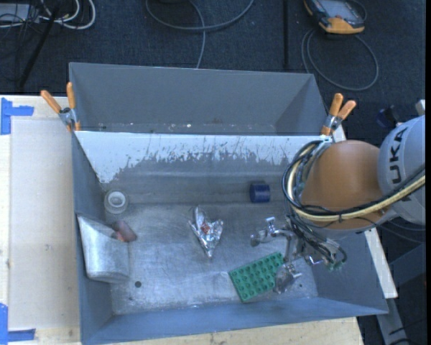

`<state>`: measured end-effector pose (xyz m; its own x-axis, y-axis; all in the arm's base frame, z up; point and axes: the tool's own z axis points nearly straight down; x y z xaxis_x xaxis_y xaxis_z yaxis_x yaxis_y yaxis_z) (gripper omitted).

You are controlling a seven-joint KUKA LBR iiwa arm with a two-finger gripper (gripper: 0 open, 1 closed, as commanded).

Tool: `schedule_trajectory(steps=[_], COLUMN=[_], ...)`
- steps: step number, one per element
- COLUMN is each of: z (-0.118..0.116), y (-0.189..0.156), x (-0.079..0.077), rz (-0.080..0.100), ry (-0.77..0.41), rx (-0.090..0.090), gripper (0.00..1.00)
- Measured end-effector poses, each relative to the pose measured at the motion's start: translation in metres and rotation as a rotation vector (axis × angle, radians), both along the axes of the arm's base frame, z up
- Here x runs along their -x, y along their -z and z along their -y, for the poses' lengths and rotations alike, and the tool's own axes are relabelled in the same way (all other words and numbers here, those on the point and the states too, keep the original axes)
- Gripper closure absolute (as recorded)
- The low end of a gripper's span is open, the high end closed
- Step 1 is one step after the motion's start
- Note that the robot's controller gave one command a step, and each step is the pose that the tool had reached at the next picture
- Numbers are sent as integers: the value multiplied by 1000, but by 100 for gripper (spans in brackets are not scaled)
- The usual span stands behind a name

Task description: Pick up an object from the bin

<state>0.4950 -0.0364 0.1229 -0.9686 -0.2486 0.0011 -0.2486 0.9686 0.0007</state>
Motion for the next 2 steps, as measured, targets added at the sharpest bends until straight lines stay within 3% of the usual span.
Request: schedule_trajectory(steps=[1,2], z=[8,8], y=[-6,51], x=[0,5], rz=[1,6], ry=[-46,-208], rx=[0,0], gripper=[0,0])
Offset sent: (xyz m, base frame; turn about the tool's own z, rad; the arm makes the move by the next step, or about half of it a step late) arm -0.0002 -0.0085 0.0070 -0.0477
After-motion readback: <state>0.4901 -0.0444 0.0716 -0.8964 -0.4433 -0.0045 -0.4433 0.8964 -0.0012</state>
